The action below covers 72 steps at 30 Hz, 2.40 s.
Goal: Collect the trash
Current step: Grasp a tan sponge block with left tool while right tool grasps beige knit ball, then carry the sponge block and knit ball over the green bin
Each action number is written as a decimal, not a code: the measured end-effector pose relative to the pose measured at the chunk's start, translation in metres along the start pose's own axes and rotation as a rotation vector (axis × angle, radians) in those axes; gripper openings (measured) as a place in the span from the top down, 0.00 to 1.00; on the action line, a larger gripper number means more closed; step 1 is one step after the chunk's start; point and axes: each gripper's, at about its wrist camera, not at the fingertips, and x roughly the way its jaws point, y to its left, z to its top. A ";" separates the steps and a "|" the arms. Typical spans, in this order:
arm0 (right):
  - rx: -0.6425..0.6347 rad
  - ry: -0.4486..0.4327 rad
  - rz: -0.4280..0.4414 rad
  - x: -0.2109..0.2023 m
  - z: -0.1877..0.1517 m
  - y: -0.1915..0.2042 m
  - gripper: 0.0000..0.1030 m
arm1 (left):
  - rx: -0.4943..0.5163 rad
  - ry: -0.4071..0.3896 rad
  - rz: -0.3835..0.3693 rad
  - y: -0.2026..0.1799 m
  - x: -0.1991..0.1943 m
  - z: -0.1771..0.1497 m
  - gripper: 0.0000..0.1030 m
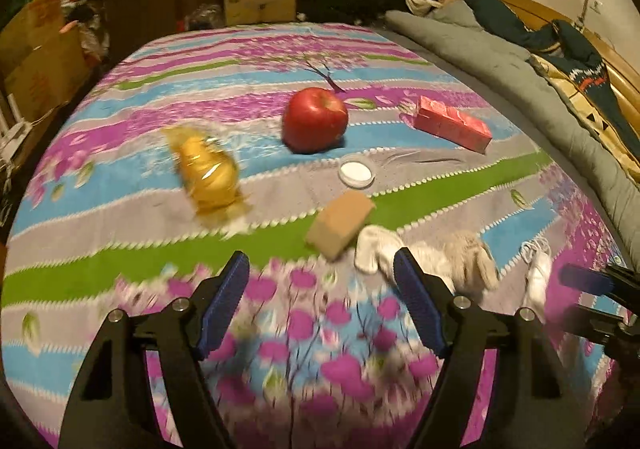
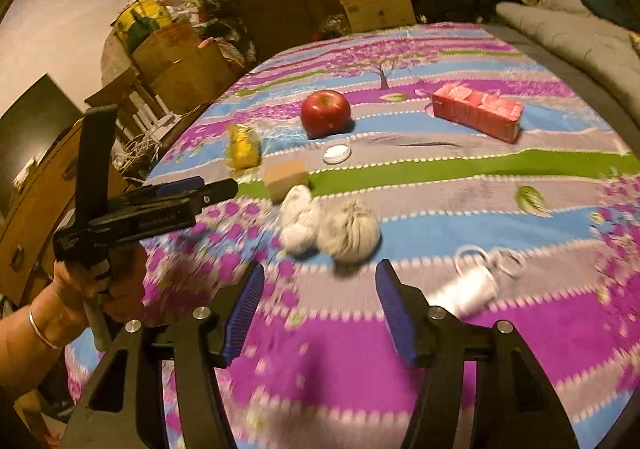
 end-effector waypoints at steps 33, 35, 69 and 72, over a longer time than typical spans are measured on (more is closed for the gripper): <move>0.234 0.011 0.203 -0.020 -0.026 -0.008 0.88 | -0.093 -0.069 0.098 0.029 -0.066 -0.030 0.74; 0.216 0.026 0.206 -0.045 -0.051 0.004 0.88 | -0.084 -0.060 0.134 0.022 -0.088 -0.057 0.74; 0.050 -0.114 0.068 -0.160 -0.093 0.072 0.71 | -0.122 -0.161 0.178 -0.036 -0.189 -0.096 0.75; 0.041 -0.174 0.073 -0.196 -0.086 0.079 0.71 | -0.105 -0.202 0.149 -0.053 -0.212 -0.084 0.75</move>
